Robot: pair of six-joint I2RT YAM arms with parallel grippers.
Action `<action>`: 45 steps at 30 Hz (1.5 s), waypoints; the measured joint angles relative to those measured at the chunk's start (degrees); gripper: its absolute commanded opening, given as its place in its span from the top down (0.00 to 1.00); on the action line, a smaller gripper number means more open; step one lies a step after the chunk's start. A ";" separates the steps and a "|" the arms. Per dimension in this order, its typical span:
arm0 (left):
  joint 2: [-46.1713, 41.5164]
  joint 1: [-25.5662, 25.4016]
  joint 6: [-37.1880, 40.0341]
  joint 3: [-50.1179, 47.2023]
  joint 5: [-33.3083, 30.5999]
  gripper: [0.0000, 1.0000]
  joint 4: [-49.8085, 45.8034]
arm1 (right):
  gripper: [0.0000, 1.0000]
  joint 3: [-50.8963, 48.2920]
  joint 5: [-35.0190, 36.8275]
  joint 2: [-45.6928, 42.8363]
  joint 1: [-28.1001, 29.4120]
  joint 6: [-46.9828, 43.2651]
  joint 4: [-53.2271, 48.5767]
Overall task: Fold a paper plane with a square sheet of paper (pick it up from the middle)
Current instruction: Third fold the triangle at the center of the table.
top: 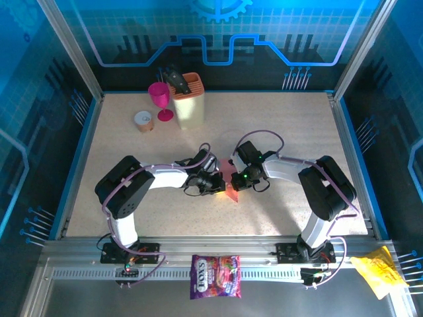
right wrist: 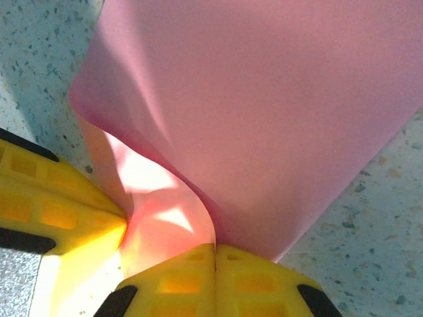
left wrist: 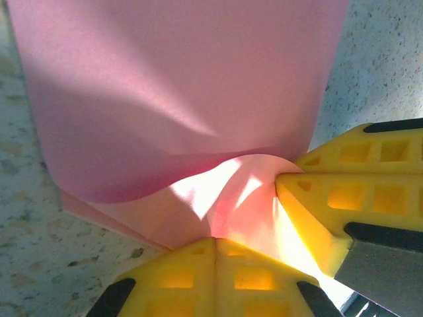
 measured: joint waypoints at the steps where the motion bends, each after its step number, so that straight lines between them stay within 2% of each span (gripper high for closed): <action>1: -0.22 0.00 0.28 0.00 -0.22 1.00 -0.31 | 1.00 0.00 0.00 0.02 0.00 0.00 0.02; 14: -5.03 4.15 2.45 3.52 -1.05 1.00 -2.43 | 1.00 -0.02 -0.02 0.02 0.00 0.00 0.04; 45: 3.30 4.15 7.37 4.22 -0.44 1.00 -0.52 | 1.00 0.00 -0.15 0.02 -0.02 -0.02 0.02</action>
